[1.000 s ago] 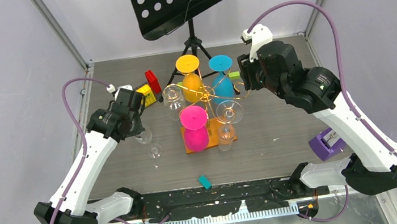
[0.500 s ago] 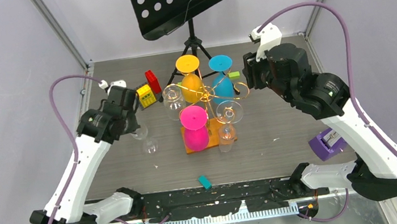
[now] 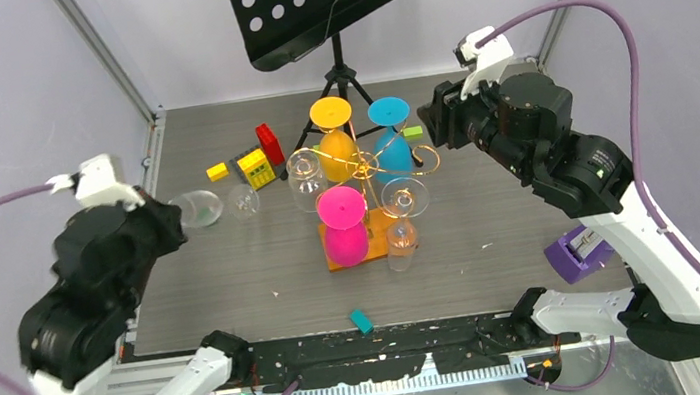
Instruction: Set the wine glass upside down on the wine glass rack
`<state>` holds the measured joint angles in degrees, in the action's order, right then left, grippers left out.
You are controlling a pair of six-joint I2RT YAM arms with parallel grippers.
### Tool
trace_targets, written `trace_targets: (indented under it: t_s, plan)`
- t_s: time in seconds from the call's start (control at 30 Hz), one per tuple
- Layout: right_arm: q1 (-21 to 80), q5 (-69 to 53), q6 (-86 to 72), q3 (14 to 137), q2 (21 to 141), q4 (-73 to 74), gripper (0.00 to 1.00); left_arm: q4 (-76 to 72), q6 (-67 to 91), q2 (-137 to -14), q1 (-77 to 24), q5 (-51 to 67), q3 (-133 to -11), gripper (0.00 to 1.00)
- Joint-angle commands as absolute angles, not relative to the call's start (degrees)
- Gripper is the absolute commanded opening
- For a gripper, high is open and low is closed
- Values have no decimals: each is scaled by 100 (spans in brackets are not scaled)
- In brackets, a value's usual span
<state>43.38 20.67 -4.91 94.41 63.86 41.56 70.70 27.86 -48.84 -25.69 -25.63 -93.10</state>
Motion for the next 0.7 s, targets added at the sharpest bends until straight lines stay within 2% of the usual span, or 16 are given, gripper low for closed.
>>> trace_targets:
  t_s: [0.0, 0.13, 0.33, 0.67]
  plan:
    - [4324, 1240, -758, 9501, 6297, 3351, 50, 6165, 2703, -4324, -2529, -2548, -9706, 0]
    - [4324, 365, -1061, 9619, 6415, 2973, 54, 5722, 2623, -4063, -2531, -2347, -9954, 0]
    - [4324, -804, -1651, 9860, 6769, 2461, 56, 4933, 2525, -3841, -2531, -2094, -10102, 0]
    - [4440, -1649, -2726, 10510, 7758, 1841, 56, 3887, 2776, -4100, -2531, -1083, -10156, 0]
